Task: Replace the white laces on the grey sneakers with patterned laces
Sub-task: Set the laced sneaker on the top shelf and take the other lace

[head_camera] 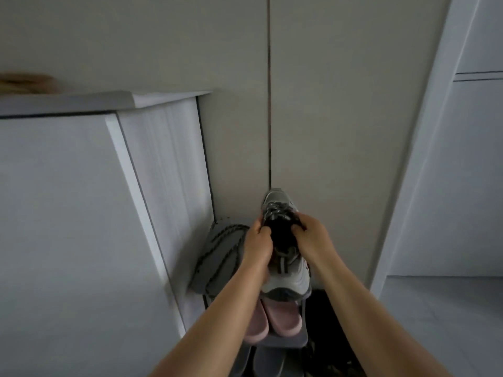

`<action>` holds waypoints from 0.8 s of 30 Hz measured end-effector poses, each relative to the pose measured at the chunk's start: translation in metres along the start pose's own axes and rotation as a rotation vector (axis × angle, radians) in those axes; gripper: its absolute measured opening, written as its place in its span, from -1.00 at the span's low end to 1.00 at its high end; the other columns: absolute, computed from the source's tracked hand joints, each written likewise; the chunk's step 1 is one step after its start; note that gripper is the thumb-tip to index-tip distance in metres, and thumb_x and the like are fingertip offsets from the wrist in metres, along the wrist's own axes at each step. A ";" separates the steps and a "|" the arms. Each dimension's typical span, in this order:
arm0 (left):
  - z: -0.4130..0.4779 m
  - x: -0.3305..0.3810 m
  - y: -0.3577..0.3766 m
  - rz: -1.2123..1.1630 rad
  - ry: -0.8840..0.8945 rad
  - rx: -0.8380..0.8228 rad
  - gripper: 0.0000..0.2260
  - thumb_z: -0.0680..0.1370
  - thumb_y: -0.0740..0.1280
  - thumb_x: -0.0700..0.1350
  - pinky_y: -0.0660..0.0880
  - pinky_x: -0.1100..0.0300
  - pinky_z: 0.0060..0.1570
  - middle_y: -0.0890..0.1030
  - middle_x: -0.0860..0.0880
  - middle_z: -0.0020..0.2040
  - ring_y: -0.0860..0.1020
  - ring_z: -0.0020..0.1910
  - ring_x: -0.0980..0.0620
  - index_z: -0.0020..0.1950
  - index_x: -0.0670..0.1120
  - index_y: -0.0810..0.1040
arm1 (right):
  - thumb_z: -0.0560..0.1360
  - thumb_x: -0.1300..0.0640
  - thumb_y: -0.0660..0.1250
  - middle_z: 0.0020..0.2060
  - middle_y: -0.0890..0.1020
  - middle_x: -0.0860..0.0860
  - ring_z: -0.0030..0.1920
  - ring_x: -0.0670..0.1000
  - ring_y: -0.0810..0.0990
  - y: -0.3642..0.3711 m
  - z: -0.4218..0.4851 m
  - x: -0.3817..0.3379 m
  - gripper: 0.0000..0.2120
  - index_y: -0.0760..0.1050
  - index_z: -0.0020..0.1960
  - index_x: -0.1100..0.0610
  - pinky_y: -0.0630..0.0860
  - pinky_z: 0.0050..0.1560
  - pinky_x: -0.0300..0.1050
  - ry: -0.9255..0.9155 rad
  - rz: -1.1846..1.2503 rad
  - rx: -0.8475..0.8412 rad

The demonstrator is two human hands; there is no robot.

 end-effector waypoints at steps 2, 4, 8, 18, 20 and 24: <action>0.018 -0.010 0.002 0.005 -0.069 0.020 -0.60 0.57 0.05 -0.30 0.44 0.13 0.03 0.51 -0.17 0.25 0.50 0.16 -0.11 0.37 -0.10 0.40 | 0.54 0.28 0.09 0.09 0.62 0.16 0.06 0.13 0.58 0.010 0.019 0.011 -0.67 0.51 0.22 0.14 0.52 0.09 -0.01 0.049 -0.016 -0.015; 0.032 -0.017 0.005 0.027 -0.101 -0.003 -0.61 0.57 0.05 -0.29 0.48 0.07 0.12 0.52 -0.18 0.24 0.51 0.16 -0.13 0.34 -0.09 0.42 | 0.53 0.28 0.08 0.06 0.63 0.18 0.04 0.16 0.59 0.016 0.034 0.020 -0.66 0.51 0.20 0.13 0.53 0.11 0.08 0.082 -0.055 -0.026; 0.047 -0.022 0.010 0.032 -0.102 -0.049 -0.61 0.56 0.05 -0.27 0.49 -0.03 0.19 0.56 -0.17 0.20 0.54 0.13 -0.12 0.32 -0.05 0.46 | 0.53 0.32 0.06 0.07 0.61 0.19 0.04 0.17 0.58 0.017 0.048 0.025 -0.63 0.48 0.25 0.15 0.54 0.08 0.05 0.103 -0.094 -0.012; 0.049 -0.023 0.004 0.068 -0.061 -0.065 -0.60 0.58 0.05 -0.26 0.46 0.03 0.21 0.51 -0.16 0.26 0.50 0.20 -0.10 0.38 -0.06 0.40 | 0.57 0.23 0.00 0.14 0.58 0.17 0.09 0.21 0.55 0.023 0.040 0.027 -0.62 0.40 0.32 0.06 0.52 0.07 0.04 0.110 -0.149 0.080; 0.045 -0.020 0.005 0.072 -0.049 -0.096 -0.62 0.59 0.06 -0.24 0.45 0.06 0.22 0.51 -0.14 0.28 0.49 0.21 -0.08 0.38 -0.06 0.40 | 0.57 0.22 0.01 0.12 0.59 0.17 0.08 0.21 0.55 0.022 0.040 0.027 -0.63 0.42 0.30 0.06 0.52 0.07 0.05 0.109 -0.127 0.074; 0.040 -0.018 -0.020 0.161 0.049 -0.019 -0.63 0.63 0.10 0.00 0.33 0.15 0.18 0.46 -0.05 0.26 0.42 0.27 -0.02 0.37 -0.14 0.38 | 0.60 0.18 0.03 0.24 0.52 0.19 0.22 0.18 0.48 0.016 0.029 0.025 -0.66 0.38 0.33 0.15 0.40 0.16 -0.05 0.092 -0.029 0.052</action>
Point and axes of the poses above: each hand's wrist, its own z-axis towards the middle knuckle, its own y-axis out of the palm, x = y × z, the point moved 7 cm from there along z, towards the middle knuckle
